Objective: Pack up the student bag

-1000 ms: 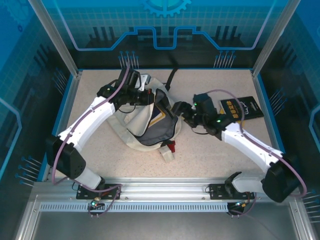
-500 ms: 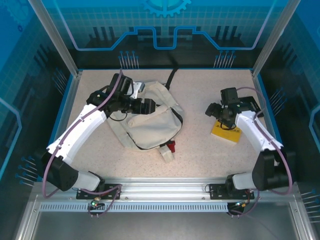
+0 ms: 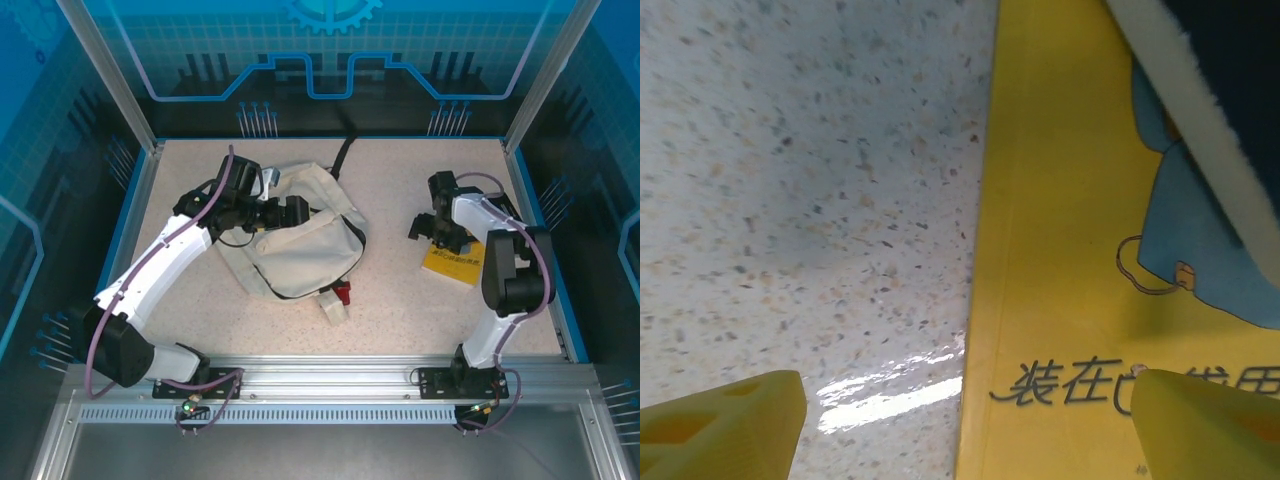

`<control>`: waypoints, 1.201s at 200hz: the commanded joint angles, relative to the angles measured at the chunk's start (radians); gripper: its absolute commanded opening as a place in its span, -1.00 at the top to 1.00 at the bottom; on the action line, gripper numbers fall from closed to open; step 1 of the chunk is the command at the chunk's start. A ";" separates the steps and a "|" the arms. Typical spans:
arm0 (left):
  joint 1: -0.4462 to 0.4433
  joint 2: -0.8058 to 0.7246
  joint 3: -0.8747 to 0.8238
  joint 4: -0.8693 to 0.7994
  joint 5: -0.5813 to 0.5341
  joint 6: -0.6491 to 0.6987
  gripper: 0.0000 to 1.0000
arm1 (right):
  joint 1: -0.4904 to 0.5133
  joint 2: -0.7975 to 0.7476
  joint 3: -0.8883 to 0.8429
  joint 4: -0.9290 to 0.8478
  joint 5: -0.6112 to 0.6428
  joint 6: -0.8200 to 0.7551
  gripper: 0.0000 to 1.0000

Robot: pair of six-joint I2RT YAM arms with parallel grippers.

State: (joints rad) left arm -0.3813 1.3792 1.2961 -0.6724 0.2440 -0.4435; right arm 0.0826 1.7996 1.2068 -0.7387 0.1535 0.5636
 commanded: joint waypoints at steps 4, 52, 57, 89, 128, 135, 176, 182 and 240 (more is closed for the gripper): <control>0.007 -0.008 -0.012 0.030 0.000 -0.021 -0.97 | 0.029 0.051 0.027 -0.063 -0.004 -0.042 -0.69; 0.008 0.007 -0.008 0.036 0.005 -0.023 -0.97 | 0.118 0.091 0.020 -0.079 -0.088 -0.066 -0.60; 0.007 0.008 -0.009 0.038 0.006 -0.024 -0.97 | 0.129 0.091 0.018 -0.076 -0.106 -0.065 -0.59; 0.007 0.016 -0.010 0.048 0.015 -0.031 -0.97 | 0.212 0.070 -0.014 -0.058 -0.202 -0.041 -0.56; 0.007 0.030 -0.005 0.056 0.030 -0.040 -0.97 | 0.270 -0.021 -0.049 -0.047 -0.201 0.020 -0.51; 0.007 0.033 -0.002 0.056 0.034 -0.041 -0.97 | 0.270 -0.050 -0.043 -0.061 -0.183 0.022 -0.51; 0.007 0.044 0.002 0.073 0.075 -0.052 -0.97 | 0.180 -0.181 -0.050 -0.107 -0.109 0.008 -0.56; 0.006 0.047 0.000 0.078 0.086 -0.056 -0.97 | 0.155 -0.194 -0.063 -0.107 -0.102 0.005 -0.56; -0.003 0.083 -0.002 0.102 0.141 -0.076 -0.97 | -0.212 -0.267 -0.183 0.030 -0.326 -0.014 -0.60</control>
State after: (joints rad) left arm -0.3824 1.4494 1.2945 -0.5911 0.3428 -0.4999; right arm 0.0135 1.5734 1.0721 -0.7773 -0.0090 0.5499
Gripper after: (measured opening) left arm 0.986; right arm 0.802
